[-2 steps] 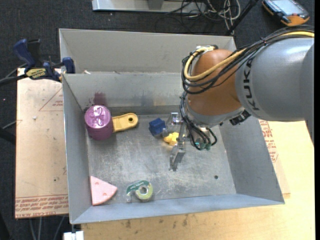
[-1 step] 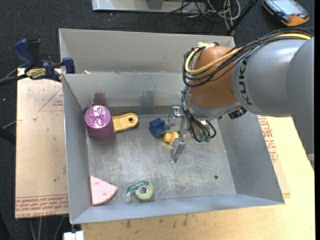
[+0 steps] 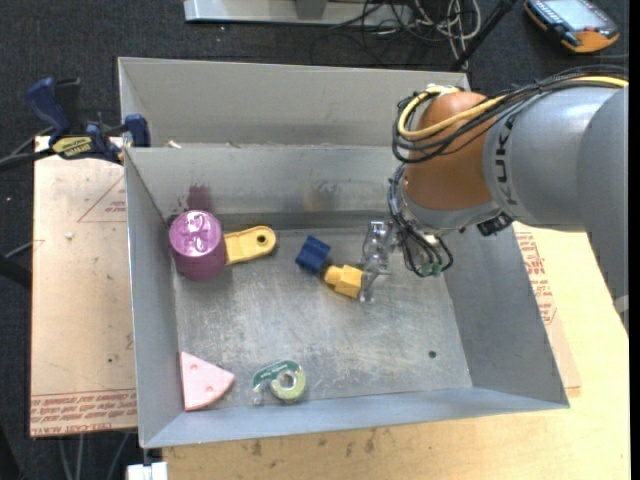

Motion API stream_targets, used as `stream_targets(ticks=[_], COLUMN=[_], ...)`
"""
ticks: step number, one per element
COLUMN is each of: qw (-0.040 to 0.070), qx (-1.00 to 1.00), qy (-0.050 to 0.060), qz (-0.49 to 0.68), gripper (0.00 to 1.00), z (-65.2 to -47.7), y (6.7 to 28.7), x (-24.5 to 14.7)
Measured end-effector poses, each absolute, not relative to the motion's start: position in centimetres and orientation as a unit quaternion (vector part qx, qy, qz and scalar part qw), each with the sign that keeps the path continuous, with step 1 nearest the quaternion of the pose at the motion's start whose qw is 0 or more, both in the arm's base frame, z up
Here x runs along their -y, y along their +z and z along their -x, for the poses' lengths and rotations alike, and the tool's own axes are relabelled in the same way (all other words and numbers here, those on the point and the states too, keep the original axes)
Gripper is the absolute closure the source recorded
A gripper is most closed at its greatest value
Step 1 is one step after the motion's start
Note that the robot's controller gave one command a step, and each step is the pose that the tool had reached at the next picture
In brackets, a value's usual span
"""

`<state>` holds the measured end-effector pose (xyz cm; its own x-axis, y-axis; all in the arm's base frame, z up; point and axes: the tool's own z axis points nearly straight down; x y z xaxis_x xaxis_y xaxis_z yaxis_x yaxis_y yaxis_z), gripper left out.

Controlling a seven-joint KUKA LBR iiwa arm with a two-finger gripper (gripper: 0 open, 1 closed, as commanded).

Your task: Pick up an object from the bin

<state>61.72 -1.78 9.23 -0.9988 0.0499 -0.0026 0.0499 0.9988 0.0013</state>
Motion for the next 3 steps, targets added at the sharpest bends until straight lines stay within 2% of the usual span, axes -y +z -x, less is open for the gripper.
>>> stream_targets(ticks=[1, 2, 3], qw=[0.001, -0.003, 0.001], qx=[-1.0, -1.0, -1.0], qy=[0.001, 0.001, 0.001], qz=[-0.025, -0.027, -0.013], gripper=[1.0, 1.0, 1.0], z=[-61.7, -61.0, -60.4], y=[9.2, 12.9, 21.2], x=[1.8, 1.5, -0.9])
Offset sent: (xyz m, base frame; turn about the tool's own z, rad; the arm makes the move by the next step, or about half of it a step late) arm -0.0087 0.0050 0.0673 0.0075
